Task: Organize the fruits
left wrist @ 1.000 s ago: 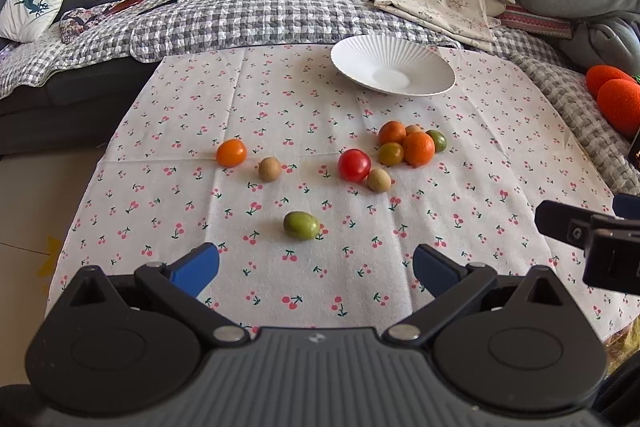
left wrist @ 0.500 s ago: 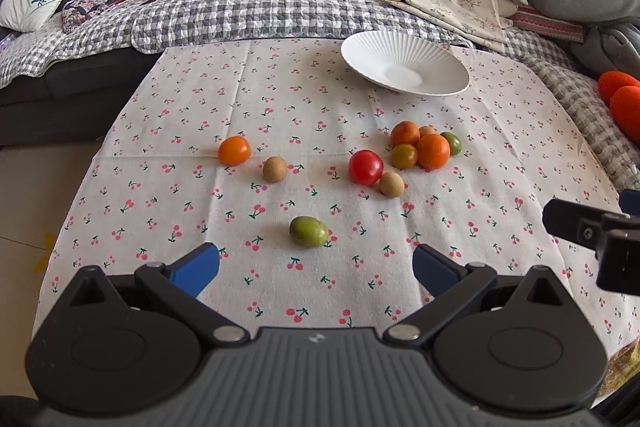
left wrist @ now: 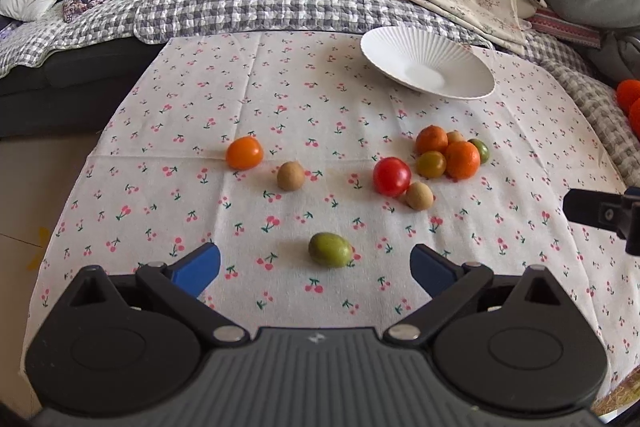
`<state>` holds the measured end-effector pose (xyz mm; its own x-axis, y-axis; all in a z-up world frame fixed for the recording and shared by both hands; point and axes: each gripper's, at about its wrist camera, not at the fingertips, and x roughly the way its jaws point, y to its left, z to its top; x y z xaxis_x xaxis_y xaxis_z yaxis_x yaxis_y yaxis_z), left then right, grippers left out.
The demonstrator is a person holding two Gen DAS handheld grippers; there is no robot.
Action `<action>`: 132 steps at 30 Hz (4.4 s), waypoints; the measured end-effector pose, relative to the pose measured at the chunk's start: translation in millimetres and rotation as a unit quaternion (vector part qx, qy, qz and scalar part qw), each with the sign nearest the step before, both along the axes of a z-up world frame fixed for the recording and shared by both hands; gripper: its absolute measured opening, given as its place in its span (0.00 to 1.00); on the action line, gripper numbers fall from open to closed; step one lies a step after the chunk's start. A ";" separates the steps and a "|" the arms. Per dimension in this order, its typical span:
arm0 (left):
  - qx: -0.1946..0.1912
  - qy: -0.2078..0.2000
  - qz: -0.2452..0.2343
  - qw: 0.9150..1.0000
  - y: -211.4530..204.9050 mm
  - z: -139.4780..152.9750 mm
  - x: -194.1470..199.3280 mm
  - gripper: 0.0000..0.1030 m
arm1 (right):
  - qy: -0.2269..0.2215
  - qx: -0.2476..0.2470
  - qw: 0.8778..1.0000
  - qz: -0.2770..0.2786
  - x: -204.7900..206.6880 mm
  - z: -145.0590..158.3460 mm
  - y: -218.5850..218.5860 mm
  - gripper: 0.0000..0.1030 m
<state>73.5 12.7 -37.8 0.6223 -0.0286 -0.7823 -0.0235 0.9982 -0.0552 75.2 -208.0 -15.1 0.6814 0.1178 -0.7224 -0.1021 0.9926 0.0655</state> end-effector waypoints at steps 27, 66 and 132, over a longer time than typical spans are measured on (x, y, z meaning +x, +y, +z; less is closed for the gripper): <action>-0.040 0.033 -0.042 0.998 0.5 -54.0 28.7 0.57 | 0.055 0.063 0.996 0.005 54.5 -30.9 -31.0 0.97; -0.050 -0.013 -0.019 0.998 17.6 -50.6 40.5 0.32 | 0.109 0.095 0.978 0.153 107.5 -86.4 48.7 0.38; -0.038 -0.072 -0.121 0.989 -89.2 -44.4 244.0 0.32 | 0.034 0.116 0.993 -0.005 244.1 -62.3 -42.7 0.25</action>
